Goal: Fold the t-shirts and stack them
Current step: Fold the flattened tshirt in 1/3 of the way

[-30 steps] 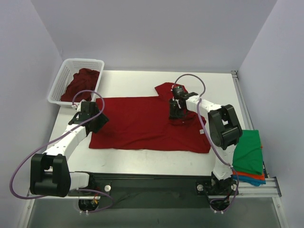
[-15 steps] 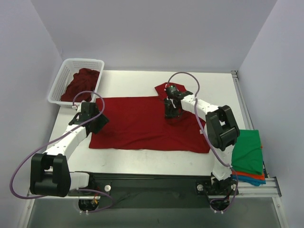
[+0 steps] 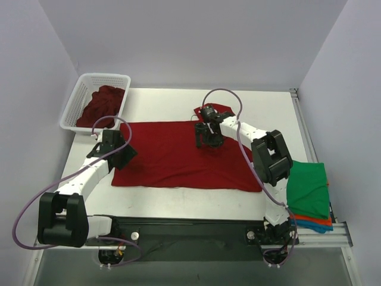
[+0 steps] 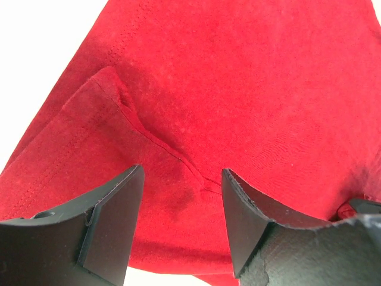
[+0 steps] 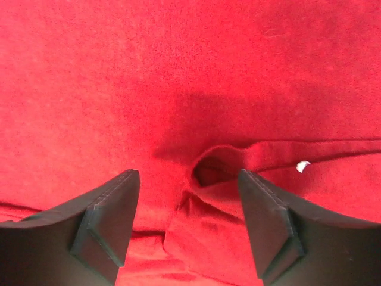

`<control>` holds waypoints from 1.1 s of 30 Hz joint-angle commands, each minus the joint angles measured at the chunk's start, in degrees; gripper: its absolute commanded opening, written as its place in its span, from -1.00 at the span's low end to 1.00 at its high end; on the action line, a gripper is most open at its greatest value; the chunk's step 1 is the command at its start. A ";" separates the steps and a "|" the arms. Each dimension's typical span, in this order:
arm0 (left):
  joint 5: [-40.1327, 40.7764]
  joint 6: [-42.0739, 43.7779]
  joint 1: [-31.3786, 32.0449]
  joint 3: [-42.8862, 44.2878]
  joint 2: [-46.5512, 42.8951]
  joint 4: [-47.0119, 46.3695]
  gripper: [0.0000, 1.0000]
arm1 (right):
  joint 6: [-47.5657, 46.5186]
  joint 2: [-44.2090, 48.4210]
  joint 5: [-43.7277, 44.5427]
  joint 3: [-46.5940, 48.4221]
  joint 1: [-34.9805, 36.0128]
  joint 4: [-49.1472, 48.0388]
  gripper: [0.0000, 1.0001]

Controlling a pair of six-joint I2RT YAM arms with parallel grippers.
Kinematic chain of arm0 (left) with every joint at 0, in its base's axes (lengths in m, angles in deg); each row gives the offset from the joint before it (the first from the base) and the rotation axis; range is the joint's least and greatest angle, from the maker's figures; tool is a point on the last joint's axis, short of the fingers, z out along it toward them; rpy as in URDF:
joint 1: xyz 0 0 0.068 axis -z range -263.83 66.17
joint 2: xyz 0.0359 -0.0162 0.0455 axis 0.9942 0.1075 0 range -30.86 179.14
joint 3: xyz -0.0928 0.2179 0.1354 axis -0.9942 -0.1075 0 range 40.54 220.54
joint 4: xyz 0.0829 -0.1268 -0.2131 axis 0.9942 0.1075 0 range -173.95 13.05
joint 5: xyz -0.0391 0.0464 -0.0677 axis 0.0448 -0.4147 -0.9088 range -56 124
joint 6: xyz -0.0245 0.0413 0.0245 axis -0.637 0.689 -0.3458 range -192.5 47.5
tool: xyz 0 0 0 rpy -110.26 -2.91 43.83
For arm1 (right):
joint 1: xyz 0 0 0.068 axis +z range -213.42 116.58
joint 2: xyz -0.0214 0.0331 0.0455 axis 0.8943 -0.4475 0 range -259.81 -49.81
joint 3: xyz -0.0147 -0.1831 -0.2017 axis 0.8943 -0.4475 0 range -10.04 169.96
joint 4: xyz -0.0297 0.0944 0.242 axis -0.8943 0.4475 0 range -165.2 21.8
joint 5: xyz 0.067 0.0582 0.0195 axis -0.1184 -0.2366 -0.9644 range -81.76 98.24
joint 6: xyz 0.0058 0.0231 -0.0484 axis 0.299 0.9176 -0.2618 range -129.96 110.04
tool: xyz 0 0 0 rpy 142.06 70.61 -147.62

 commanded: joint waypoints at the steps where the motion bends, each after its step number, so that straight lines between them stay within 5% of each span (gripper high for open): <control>1: -0.33 0.10 0.90 0.06 -1.87 -2.05 0.31 | 1.02 6.33 2.43 2.30 -0.33 2.68 0.37; 5: 0.54 -0.60 3.18 -0.39 -0.81 -3.19 0.30 | 6.46 12.40 3.57 -2.61 -1.30 1.80 0.38; 17: 3.88 -5.00 6.79 -5.74 0.51 -8.46 0.21 | 23.17 38.77 7.53 -39.96 -4.02 -4.61 0.36; 26: 5.99 -4.03 2.48 -8.73 6.48 -10.84 -0.21 | 26.08 40.80 4.63 -52.72 -9.91 -9.27 0.35; 33: 6.34 -4.56 -1.73 -12.16 6.84 -9.88 -0.20 | 25.81 42.47 2.62 -57.46 -14.74 -9.80 0.35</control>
